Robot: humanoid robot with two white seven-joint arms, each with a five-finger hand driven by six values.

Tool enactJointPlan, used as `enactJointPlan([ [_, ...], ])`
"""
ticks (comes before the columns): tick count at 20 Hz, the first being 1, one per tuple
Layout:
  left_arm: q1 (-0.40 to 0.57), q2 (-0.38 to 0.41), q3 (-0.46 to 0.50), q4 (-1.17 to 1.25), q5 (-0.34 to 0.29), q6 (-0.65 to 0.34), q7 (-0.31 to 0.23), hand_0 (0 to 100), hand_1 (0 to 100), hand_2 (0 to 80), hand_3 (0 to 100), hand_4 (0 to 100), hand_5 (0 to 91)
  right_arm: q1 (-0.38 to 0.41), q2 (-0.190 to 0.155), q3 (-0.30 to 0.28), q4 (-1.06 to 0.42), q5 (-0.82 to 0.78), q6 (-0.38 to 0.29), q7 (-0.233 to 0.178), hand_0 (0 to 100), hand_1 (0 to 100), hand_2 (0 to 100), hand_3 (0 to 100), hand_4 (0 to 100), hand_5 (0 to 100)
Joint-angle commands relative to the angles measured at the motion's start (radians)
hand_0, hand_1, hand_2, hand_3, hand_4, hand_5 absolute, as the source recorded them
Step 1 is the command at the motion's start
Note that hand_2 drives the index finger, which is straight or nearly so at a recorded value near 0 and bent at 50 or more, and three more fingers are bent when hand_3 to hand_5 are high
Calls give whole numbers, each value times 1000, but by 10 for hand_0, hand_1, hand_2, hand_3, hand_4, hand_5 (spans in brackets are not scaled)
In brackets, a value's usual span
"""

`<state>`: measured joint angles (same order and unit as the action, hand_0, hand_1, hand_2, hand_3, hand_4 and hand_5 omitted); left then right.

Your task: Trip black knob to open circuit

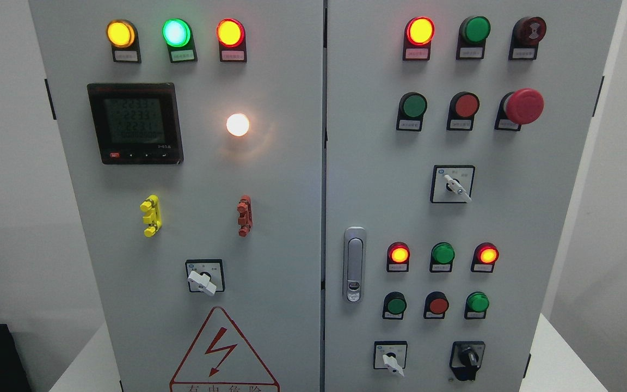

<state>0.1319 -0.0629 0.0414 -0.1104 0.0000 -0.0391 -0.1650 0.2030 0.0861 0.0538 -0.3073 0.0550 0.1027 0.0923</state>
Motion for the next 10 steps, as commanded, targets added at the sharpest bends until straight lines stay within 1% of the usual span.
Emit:
enactJointPlan([
  [1,0,0,0,0,-23,1,1,120,389,0,0,0,0,67,-9,-34,-283,8,-6,1,0,111,0,0,0,84],
  [2,0,0,0,0,-23,-1,1,120,389,0,0,0,0,75,-8,-34,-318,8,-15,1,0,109,0,0,0,67],
  [3,0,0,0,0,-23,-1,1,120,389,0,0,0,0,87,-11,-34,-354,8,-40,3,0,106,0,0,0,49],
  [5,0,0,0,0,-23,-1,1,120,389,0,0,0,0,98,-11,-34,-406,8,-112,9,0,98,0,0,0,4],
  [7,0,0,0,0,-23,-1,1,120,389,0,0,0,0,99,-11,-34,-424,9,-179,15,0,96,0,0,0,0],
  [9,0,0,0,0,-23,-1,1,120,389,0,0,0,0,102,-11,-32,-438,9,-225,14,0,91,0,0,0,0],
  [10,0,0,0,0,-23,1,1,120,389,0,0,0,0,104,-9,-32,-444,11,-247,12,0,84,0,19,0,0],
])
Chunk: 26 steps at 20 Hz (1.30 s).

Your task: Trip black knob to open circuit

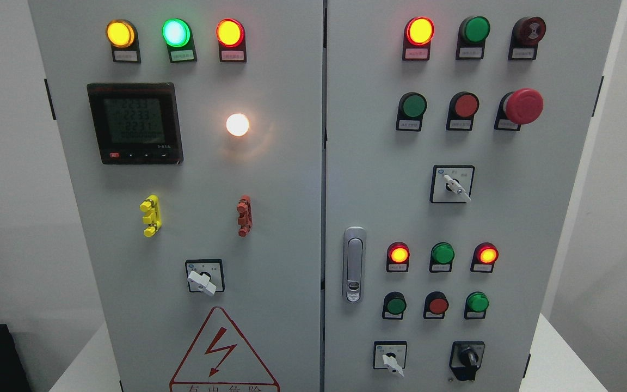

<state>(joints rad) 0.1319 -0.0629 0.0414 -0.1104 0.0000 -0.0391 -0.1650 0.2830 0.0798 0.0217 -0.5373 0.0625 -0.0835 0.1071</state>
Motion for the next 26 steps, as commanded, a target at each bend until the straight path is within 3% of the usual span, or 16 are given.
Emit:
enactJointPlan([
  [1,0,0,0,0,-23,-1,1,120,389,0,0,0,0,24,-3,0,-219,3,-88,-7,0,79,0,79,61,9],
  [2,0,0,0,0,-23,-1,1,120,389,0,0,0,0,28,-3,1,-222,3,-125,-7,0,78,0,86,63,16],
  [4,0,0,0,0,-23,-1,1,120,389,0,0,0,0,30,-3,-2,-224,2,-209,-12,0,71,0,235,193,84],
  [6,0,0,0,0,-23,-1,1,120,389,0,0,0,0,30,0,-2,-225,2,-280,-13,0,68,0,352,243,128],
  [7,0,0,0,0,-23,-1,1,120,389,0,0,0,0,28,1,-3,-230,3,-307,-13,0,64,0,424,268,142],
  [10,0,0,0,0,-23,-1,1,120,389,0,0,0,0,28,8,-3,-273,2,-352,-20,0,44,0,511,345,212],
  [13,0,0,0,0,-23,-1,1,120,389,0,0,0,0,31,8,-3,-332,2,-383,-52,0,29,0,581,440,298],
  [18,0,0,0,0,-23,1,1,120,389,0,0,0,0,31,6,-11,-412,3,-481,-53,0,17,0,669,583,430],
  [22,0,0,0,0,-23,1,1,120,389,0,0,0,0,42,6,-11,-518,0,-495,-56,0,8,0,721,653,535],
  [26,0,0,0,0,-23,-1,1,120,389,0,0,0,0,45,-2,-6,-627,-3,-490,-95,0,6,0,745,694,585],
])
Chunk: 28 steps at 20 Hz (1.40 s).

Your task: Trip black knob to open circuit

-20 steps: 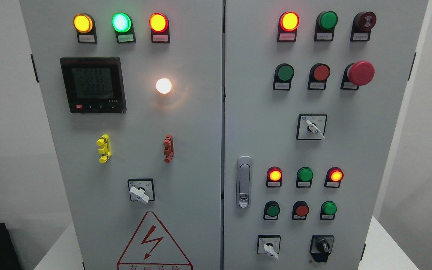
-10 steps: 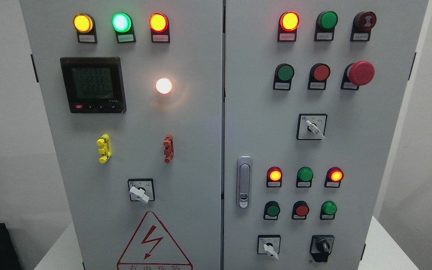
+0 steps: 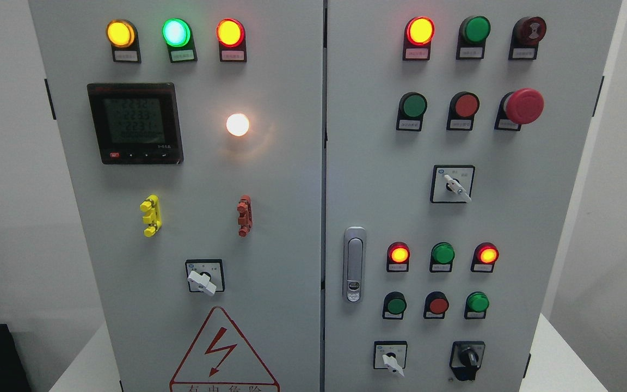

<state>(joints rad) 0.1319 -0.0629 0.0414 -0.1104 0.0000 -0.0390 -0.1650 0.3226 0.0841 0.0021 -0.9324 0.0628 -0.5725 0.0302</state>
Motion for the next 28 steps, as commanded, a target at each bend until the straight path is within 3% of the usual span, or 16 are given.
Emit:
enactJointPlan([
  [1,0,0,0,0,-23,1,1,120,389,0,0,0,0,7,-6,13,-258,-3,-1,-18,0,6,0,752,705,609],
  [10,0,0,0,0,-23,-1,1,120,389,0,0,0,0,7,-6,-13,-466,-5,16,-27,0,0,0,843,790,747],
  [28,0,0,0,0,-23,-1,1,120,389,0,0,0,0,-117,-24,-62,-756,-57,210,-41,0,0,0,1000,939,967],
])
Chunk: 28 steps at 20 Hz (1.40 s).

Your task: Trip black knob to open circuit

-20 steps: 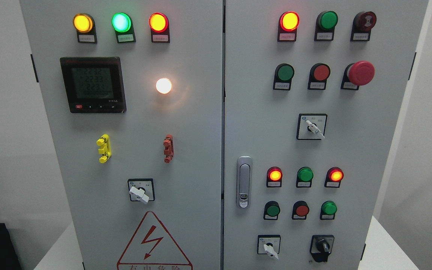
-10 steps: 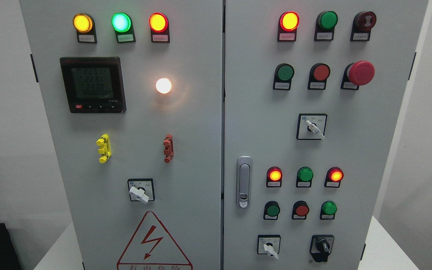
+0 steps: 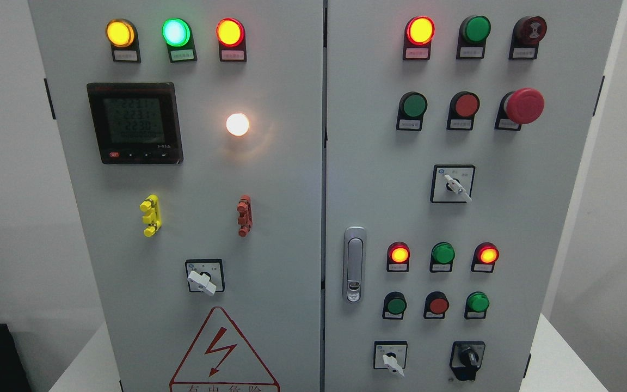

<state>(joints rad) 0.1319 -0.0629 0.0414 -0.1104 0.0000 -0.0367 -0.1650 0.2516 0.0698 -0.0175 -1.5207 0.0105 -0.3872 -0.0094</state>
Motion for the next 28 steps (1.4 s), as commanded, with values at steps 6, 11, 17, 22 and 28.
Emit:
enactJointPlan([
  [6,0,0,0,0,-23,-2,1,120,389,0,0,0,0,-91,-10,-39,-171,-3,42,-41,0,0,0,1000,1000,1000],
  [11,0,0,0,0,-23,-2,1,120,389,0,0,0,0,-101,-12,-35,-193,-3,51,-41,0,0,0,1000,1000,1000],
  [17,0,0,0,0,-23,-3,1,120,389,0,0,0,0,-132,-10,-24,-197,-3,67,-40,0,0,0,1000,1000,1000],
  [22,0,0,0,0,-23,-3,1,120,389,0,0,0,0,-158,-10,-10,-202,-3,97,-40,0,0,0,1000,1000,1000],
  [28,0,0,0,0,-23,-3,1,120,389,0,0,0,0,-184,-12,-9,-193,-4,116,-37,0,0,0,1000,1000,1000],
])
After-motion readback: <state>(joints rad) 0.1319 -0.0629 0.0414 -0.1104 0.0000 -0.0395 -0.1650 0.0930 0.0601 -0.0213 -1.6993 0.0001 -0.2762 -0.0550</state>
